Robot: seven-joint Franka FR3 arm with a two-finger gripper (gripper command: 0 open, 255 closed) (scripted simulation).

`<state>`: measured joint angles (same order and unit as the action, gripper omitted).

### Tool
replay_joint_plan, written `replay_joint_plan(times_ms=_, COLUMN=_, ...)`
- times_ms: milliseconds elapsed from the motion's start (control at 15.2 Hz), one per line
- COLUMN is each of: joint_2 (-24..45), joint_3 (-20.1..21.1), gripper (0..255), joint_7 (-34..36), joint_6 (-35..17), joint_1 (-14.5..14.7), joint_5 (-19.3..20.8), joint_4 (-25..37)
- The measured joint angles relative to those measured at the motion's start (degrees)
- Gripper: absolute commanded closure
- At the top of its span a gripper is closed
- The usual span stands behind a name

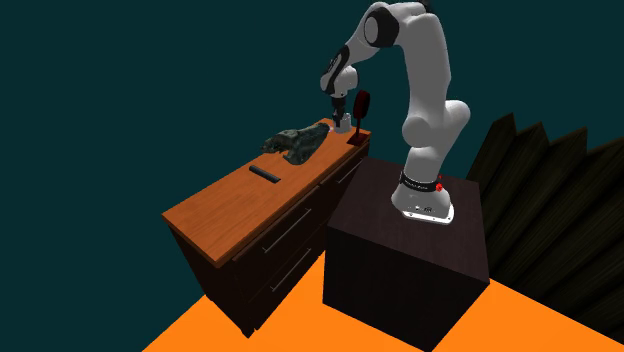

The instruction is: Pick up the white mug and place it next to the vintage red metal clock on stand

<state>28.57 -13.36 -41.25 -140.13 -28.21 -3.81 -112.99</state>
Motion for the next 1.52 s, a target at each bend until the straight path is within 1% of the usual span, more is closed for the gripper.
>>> replay_joint_plan(times_ms=726, joint_2=6.8, joint_3=1.4, gripper=255, joint_7=-0.7, joint_6=-6.0, joint_1=-1.1, joint_5=-1.6, joint_4=0.8)
replay_joint_plan(times_ms=1188, joint_2=7.6, joint_3=1.5, gripper=255, joint_7=-0.8, joint_6=-6.4, joint_1=-1.2, joint_5=-1.8, joint_4=1.1)
replay_joint_plan(times_ms=1254, joint_2=7.6, joint_3=1.5, gripper=0, joint_7=-0.8, joint_6=-6.4, joint_1=-1.2, joint_5=-1.8, joint_4=1.1)
replay_joint_plan(times_ms=1518, joint_2=7.6, joint_3=1.5, gripper=0, joint_7=-0.8, joint_6=-6.4, joint_1=-1.2, joint_5=-1.8, joint_4=1.1)
